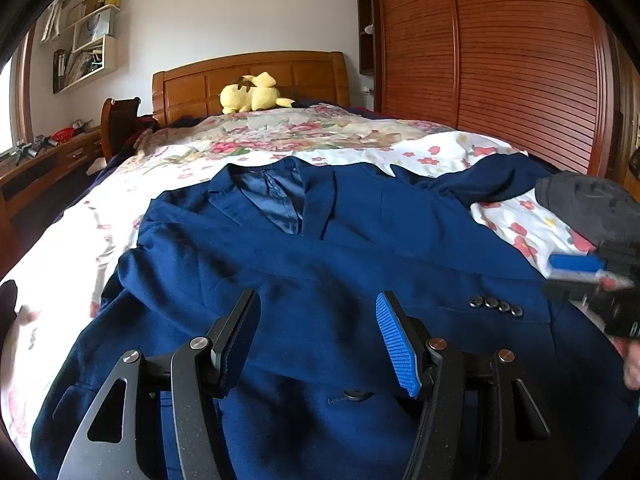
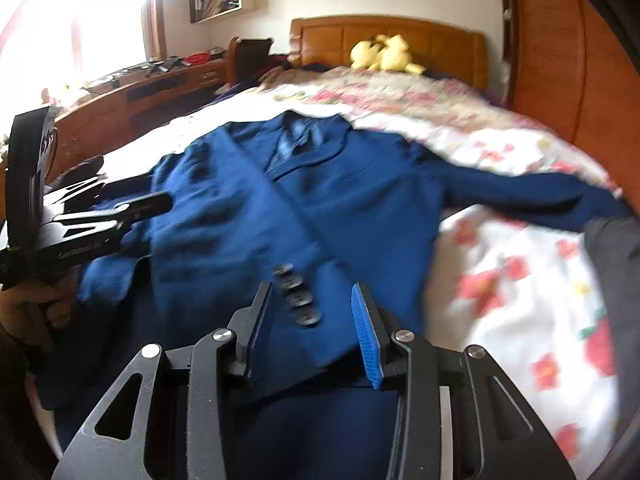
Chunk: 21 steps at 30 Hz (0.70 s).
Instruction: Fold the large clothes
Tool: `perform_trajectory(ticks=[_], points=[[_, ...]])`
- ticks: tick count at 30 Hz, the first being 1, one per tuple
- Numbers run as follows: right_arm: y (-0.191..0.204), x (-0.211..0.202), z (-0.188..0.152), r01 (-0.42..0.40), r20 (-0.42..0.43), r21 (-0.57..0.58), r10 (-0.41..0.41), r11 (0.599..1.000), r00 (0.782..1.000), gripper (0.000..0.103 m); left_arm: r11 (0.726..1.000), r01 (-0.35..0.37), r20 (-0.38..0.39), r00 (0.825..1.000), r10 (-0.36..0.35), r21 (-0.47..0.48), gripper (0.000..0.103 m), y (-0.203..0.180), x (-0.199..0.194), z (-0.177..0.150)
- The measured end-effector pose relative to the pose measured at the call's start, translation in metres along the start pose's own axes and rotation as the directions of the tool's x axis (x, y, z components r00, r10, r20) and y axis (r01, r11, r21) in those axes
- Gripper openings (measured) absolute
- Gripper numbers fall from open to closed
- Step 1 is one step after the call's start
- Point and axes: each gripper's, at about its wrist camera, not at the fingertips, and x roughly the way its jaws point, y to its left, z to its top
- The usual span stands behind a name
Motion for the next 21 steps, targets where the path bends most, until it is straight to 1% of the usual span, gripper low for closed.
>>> perform_trajectory(ticks=[1,3,4,5,7,10,11,14,16,21], points=[[-0.004,-0.004,0.003,0.022,0.014,-0.006,-0.022,1.0,1.0,0.046,1.0,0.002,-0.002,1.0,-0.002,0.0,0.062,0.0,0.0,0.0],[-0.017,-0.008,0.011,0.077,0.032,0.0,-0.077,0.997,0.997,0.059,1.0,0.008,-0.003,1.0,-0.008,0.002,0.062,0.0,0.0,0.001],[-0.024,-0.008,0.015,0.095,0.027,0.012,-0.095,0.995,0.995,0.072,1.0,0.012,-0.003,1.0,-0.012,0.004,0.062,0.0,0.0,0.002],[-0.036,-0.007,0.021,0.11,0.017,0.04,-0.111,0.993,0.994,0.078,1.0,0.013,-0.002,1.0,-0.013,0.006,0.062,0.0,0.0,0.003],[-0.057,-0.003,0.033,0.136,-0.005,0.07,-0.135,0.988,0.991,0.078,1.0,0.012,-0.001,1.0,-0.012,0.019,0.062,-0.001,-0.001,0.005],[-0.082,0.01,0.05,0.217,-0.043,0.058,-0.215,0.974,0.976,0.078,0.999,0.027,0.0,1.0,-0.027,0.024,0.062,-0.001,-0.003,0.006],[-0.09,0.015,0.054,0.231,-0.049,0.059,-0.229,0.971,0.972,0.078,0.999,0.033,0.003,0.999,-0.033,0.019,0.062,0.0,-0.004,0.007],[-0.114,0.033,0.066,0.263,-0.074,0.058,-0.259,0.963,0.963,0.078,0.999,0.051,0.015,0.999,-0.051,0.0,0.062,0.004,-0.011,0.009],[-0.131,0.049,0.072,0.293,-0.098,0.066,-0.286,0.954,0.953,0.078,0.999,0.051,0.022,0.998,-0.05,-0.004,0.062,0.004,-0.016,0.01],[-0.168,0.083,0.079,0.332,-0.158,0.142,-0.309,0.933,0.938,0.078,0.999,0.052,0.054,0.997,-0.052,-0.004,0.062,0.004,-0.031,0.012]])
